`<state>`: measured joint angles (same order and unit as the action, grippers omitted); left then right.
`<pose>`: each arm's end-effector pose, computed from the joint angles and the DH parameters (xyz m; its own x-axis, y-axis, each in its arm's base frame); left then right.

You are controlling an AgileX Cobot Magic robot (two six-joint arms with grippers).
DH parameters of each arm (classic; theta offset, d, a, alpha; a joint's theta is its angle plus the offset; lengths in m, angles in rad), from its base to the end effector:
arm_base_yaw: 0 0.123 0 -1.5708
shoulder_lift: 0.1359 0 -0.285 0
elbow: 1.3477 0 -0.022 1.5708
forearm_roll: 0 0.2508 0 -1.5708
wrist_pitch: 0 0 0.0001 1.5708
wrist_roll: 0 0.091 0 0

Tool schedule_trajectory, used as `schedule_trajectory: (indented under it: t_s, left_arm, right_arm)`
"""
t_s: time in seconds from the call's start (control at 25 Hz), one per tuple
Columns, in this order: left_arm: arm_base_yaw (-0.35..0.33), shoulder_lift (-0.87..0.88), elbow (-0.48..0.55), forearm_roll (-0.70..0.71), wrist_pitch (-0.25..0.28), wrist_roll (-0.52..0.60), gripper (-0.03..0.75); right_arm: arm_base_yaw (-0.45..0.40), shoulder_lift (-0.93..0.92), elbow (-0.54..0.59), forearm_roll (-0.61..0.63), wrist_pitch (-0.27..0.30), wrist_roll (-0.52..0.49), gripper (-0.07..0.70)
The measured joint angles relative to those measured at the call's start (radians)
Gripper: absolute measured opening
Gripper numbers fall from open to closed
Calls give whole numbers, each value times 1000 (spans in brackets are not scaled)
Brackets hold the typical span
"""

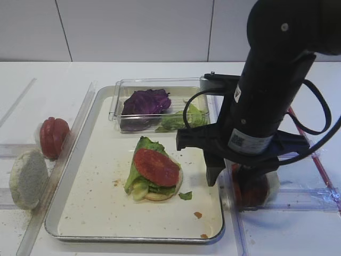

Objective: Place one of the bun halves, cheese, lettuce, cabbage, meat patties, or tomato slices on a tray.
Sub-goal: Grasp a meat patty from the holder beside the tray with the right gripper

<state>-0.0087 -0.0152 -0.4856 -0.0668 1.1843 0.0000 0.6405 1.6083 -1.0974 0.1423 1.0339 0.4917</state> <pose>-0.0114 -0.0055 0.2637 -0.5623 -0.0203 -0.8267 0.0457 0.9974 -0.0555 0.2318 0.1866 0.2310 -0.9962 -0.0799 -0.0344 -0.0845 0.9827 0.1651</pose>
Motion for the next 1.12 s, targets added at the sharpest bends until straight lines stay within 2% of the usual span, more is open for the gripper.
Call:
schedule_trajectory:
  t_s: [0.44,0.64,1.12]
  left_arm:
    - [0,0,0,0,0,0,537]
    - [0,0,0,0,0,0,536]
    - [0,0,0,0,0,0,537]
  right_arm:
    - [1,12,-2,-60,11,73,403]
    - [1,12,-3,-69,-9,94,403]
    - [1,23,-5,-89,-18,106,402]
